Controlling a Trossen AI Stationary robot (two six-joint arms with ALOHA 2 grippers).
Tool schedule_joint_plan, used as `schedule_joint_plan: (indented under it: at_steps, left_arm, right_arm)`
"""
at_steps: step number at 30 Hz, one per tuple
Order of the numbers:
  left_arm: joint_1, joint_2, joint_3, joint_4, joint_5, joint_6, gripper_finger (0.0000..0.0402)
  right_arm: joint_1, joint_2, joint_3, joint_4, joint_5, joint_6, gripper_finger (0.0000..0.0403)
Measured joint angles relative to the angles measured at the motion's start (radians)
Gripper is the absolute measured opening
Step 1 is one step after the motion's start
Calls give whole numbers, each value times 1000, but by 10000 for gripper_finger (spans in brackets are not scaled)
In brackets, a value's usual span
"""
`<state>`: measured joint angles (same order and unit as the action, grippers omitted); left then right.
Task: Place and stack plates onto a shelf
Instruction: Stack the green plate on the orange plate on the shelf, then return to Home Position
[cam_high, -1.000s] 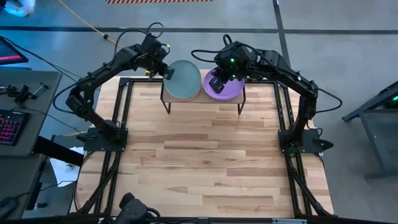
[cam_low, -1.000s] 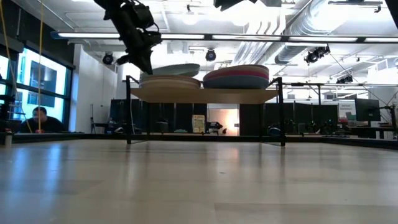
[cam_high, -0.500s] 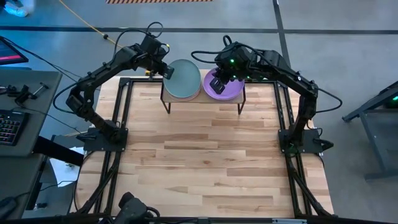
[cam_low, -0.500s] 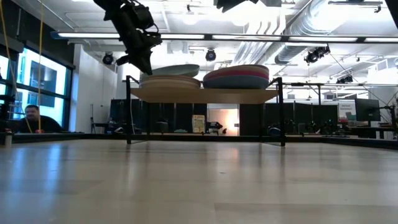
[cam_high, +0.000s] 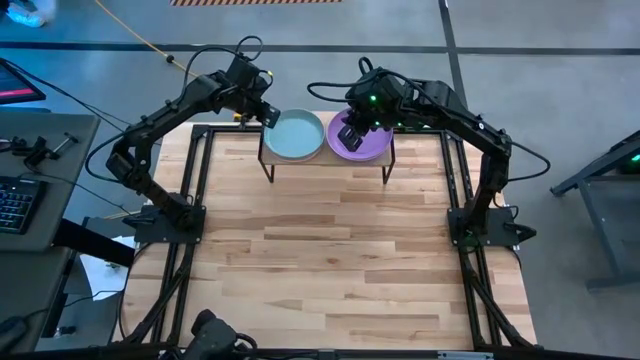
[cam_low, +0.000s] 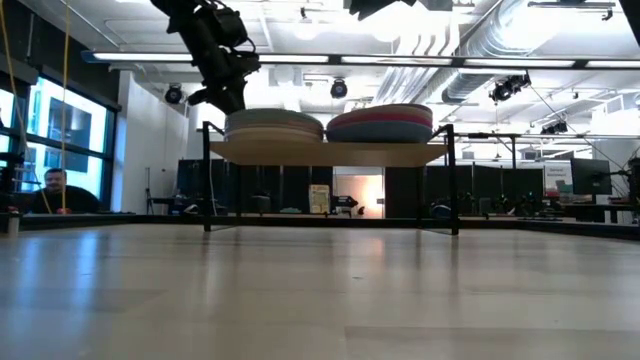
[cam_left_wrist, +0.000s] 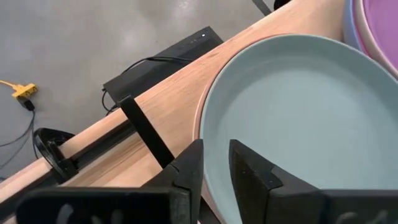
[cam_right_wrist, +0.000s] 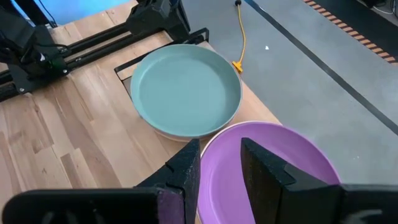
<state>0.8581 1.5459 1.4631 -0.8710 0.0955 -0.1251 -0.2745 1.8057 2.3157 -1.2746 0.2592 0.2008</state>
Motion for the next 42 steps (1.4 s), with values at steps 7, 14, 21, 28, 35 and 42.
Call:
schedule_joint_plan:
  at_steps: [7, 14, 21, 28, 35, 42]
  left_arm:
    - [0, -12, 0, -2, 1, -27, 74]
    - [0, -102, 0, -8, 114, -17, 74]
    - [-25, -258, -2, -74, 128, 53, 74]
    - [-43, -476, -96, -68, 129, 77, 74]
    - [-43, -710, -258, -26, 129, 80, 74]
    - [-43, -948, -453, 101, 132, 48, 74]
  right_arm:
    - [0, 0, 0, -1, 0, 0, 94]
    - [0, 0, 0, -33, -1, 0, 94]
    - [0, 0, 0, -72, -75, -23, 94]
    - [30, -14, 0, -66, -89, -71, 94]
    - [39, -71, -17, -5, -84, -123, 94]
    - [32, -191, -325, 179, -87, -119, 94]
